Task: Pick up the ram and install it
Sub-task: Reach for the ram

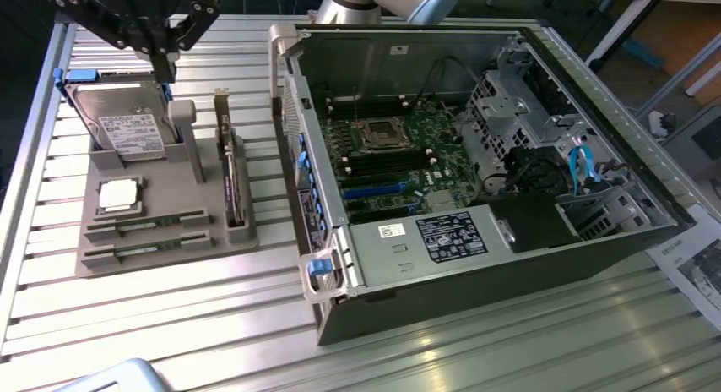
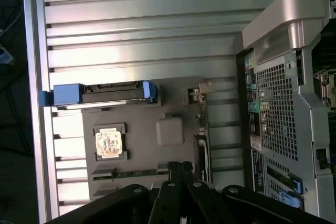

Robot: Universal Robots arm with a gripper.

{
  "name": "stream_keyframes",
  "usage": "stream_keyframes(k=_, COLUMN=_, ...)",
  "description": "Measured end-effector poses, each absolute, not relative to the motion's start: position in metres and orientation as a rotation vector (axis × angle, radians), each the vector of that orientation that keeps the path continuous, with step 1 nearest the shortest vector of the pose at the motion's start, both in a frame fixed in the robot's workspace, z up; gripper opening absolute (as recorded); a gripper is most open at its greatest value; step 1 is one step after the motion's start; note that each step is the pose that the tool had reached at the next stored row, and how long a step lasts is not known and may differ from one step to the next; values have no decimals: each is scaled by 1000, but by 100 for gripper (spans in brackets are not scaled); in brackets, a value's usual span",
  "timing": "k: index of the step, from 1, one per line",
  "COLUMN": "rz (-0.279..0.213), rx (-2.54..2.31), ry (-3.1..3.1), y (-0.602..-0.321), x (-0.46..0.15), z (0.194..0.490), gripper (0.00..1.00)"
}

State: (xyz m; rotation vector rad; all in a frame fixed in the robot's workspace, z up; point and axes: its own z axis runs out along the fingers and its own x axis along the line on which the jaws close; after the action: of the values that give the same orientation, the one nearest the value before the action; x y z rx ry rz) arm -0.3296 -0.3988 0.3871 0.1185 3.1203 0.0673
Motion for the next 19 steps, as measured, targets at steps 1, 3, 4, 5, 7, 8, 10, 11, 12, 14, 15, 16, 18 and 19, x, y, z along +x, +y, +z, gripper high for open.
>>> stream_keyframes(k=1, rz=67, rx=118, ry=3120, y=-399, x=-333, z=387, gripper=10)
stream_keyframes(k=3, rz=67, rx=119, ry=3121, y=-399, x=-340, z=387, gripper=10)
stream_keyframes(k=4, rz=67, rx=119, ry=3121, y=-399, x=-345, z=387, gripper=10)
stream_keyframes(k=5, rz=67, rx=119, ry=3121, y=-399, x=-348, z=387, gripper=10)
stream_keyframes(k=7, rz=67, rx=119, ry=3121, y=-399, x=-355, z=386, gripper=10)
stream_keyframes(k=8, rz=67, rx=119, ry=3121, y=-399, x=-358, z=386, gripper=10)
stream_keyframes(k=10, rz=67, rx=119, ry=3122, y=-399, x=-365, z=386, gripper=10)
stream_keyframes(k=11, rz=67, rx=119, ry=3123, y=-399, x=-367, z=386, gripper=10)
stream_keyframes(k=12, rz=67, rx=119, ry=3123, y=-399, x=-367, z=386, gripper=10)
stream_keyframes(k=14, rz=67, rx=119, ry=3123, y=-399, x=-367, z=386, gripper=10)
stream_keyframes(k=15, rz=67, rx=119, ry=3123, y=-399, x=-367, z=386, gripper=10)
stream_keyframes(k=16, rz=67, rx=119, ry=3123, y=-399, x=-367, z=386, gripper=10)
stream_keyframes(k=18, rz=67, rx=119, ry=3123, y=-399, x=-367, z=386, gripper=10)
stream_keyframes(k=19, rz=67, rx=119, ry=3123, y=-399, x=-367, z=386, gripper=10)
